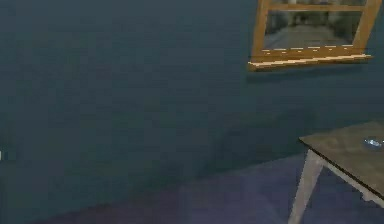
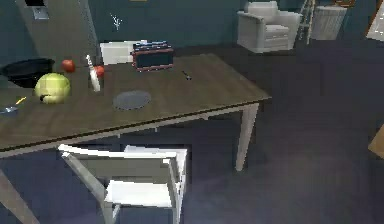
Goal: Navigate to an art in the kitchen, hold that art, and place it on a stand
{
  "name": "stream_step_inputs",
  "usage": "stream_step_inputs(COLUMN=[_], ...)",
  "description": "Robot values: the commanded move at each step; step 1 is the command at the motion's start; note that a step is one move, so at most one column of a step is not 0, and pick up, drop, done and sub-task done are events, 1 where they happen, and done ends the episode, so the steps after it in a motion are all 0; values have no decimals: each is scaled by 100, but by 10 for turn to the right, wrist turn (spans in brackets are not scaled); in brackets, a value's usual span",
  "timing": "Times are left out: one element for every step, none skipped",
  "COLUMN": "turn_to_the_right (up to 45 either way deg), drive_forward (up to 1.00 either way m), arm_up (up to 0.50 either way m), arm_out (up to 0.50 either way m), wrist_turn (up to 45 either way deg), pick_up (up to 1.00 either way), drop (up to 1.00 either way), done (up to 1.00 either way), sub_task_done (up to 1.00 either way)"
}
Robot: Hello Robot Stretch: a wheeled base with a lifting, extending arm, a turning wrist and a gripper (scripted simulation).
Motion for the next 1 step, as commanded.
stream_step_inputs(turn_to_the_right=[0], drive_forward=[85], arm_up=[0], arm_out=[0], wrist_turn=[0], pick_up=[0], drop=[0], done=[0], sub_task_done=[0])
